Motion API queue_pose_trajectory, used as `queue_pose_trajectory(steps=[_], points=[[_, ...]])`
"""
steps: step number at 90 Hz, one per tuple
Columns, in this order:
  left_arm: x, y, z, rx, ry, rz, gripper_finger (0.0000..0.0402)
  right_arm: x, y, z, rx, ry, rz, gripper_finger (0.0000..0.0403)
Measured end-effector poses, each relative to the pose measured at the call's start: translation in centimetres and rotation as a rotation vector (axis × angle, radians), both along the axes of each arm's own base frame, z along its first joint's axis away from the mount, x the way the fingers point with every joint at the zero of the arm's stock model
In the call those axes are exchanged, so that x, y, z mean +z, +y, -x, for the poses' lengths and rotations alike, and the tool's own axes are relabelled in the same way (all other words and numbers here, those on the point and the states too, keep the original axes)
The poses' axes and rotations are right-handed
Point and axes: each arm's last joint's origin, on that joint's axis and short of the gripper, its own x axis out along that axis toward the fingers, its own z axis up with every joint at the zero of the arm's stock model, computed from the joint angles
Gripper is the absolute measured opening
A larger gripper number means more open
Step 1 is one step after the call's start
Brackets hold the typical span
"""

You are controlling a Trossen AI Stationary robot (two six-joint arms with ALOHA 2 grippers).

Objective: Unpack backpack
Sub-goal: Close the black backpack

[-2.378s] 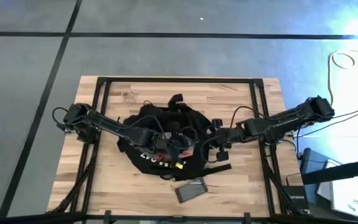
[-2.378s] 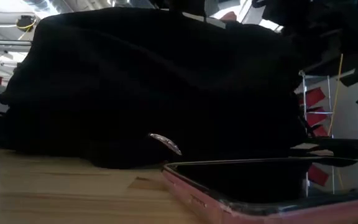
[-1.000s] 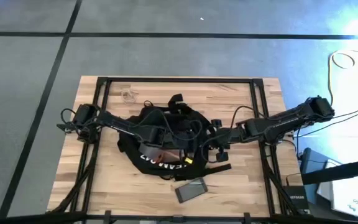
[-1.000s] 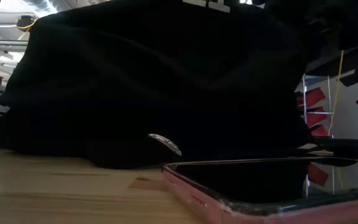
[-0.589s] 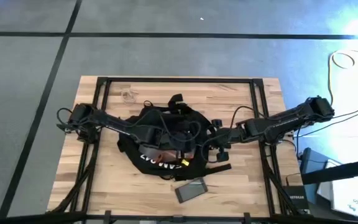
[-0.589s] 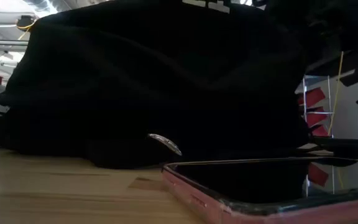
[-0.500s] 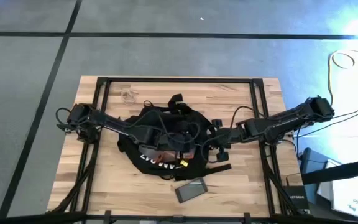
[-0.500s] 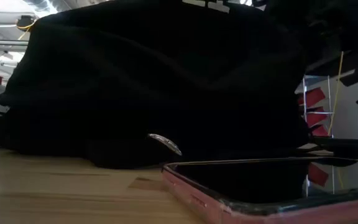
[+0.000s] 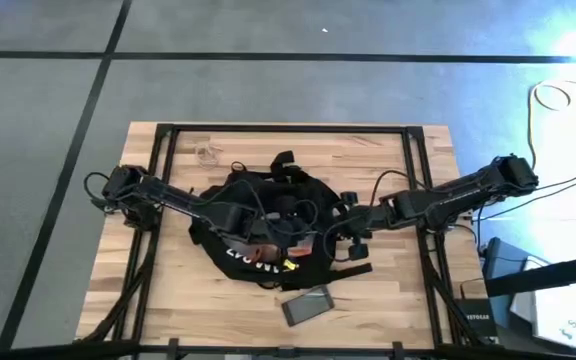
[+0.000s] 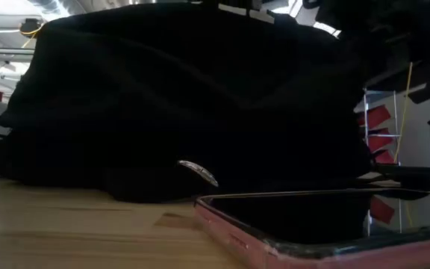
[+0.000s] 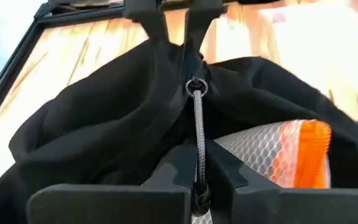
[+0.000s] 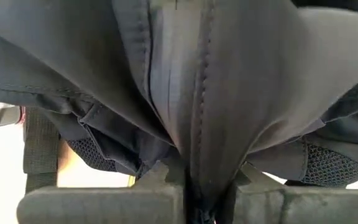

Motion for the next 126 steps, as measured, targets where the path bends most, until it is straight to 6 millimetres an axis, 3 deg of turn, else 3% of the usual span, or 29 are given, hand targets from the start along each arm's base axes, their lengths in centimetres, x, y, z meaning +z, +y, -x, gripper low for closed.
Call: queue_pose_trajectory(steps=[44, 85, 126], points=[[-0.2, 0.5, 0.9, 0.135, 0.061, -0.143, 0.0002, 0.0, 0.0, 0.0, 0.007, 0.0, -0.01, 0.0016], [-0.3, 0.6, 1.0, 0.139, 0.08, -0.163, 0.0002, 0.4, -0.1, 0.5, 0.031, 0.01, 0.005, 0.0016], [3.5, 1.0, 2.4, 0.126, -0.044, -0.164, 0.0001, 2.8, -1.1, 3.6, -0.025, -0.023, 0.042, 0.0016]])
